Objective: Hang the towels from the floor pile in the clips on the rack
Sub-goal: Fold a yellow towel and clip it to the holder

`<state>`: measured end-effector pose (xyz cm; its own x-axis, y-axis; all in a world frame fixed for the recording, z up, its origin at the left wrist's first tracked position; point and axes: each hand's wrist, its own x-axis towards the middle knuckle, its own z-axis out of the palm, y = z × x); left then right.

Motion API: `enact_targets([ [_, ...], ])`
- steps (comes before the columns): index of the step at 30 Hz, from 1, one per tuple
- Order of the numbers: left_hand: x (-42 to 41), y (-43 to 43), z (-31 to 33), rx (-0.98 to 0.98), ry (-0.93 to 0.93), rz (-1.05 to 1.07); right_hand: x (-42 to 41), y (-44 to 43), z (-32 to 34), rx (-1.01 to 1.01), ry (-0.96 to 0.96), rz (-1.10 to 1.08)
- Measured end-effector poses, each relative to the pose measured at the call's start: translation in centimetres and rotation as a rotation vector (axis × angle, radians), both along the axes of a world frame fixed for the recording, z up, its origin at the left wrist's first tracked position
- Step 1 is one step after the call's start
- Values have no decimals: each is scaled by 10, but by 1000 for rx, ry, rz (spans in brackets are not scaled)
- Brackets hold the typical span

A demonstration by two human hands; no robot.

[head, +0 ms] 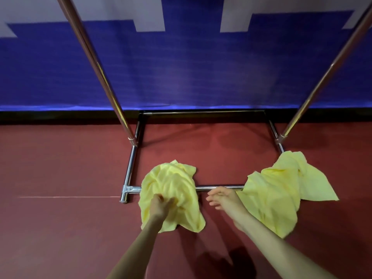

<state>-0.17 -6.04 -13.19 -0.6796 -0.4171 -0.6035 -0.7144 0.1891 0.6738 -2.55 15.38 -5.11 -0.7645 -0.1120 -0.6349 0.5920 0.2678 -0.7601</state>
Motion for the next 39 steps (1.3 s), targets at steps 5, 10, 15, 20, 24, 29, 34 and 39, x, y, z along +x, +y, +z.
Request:
enact_targets([
  [5, -3, 11, 14, 206, 51, -36, -2, 0, -14, 19, 18, 50],
  [10, -2, 27, 58, 414, 223, -112, -6, -16, -20, 38, 85, 181],
  [15, -5, 36, 105, 514, 384, -169, -6, -31, -17, 42, 144, 260],
  [20, -13, 35, 139, 348, 576, -202, -8, -25, -3, 12, 219, 192],
  [24, -13, 28, 158, 64, 591, -227, -13, -13, 27, 14, 332, 99],
  [29, -2, 29, 219, 6, 523, -190, -17, -1, 103, -62, 407, -18],
  [34, 1, 39, 325, 21, 522, -162, -17, 10, 216, -85, 397, -53],
  [39, 6, 52, 456, 6, 572, -184, -13, 18, 351, -154, 363, -6],
])
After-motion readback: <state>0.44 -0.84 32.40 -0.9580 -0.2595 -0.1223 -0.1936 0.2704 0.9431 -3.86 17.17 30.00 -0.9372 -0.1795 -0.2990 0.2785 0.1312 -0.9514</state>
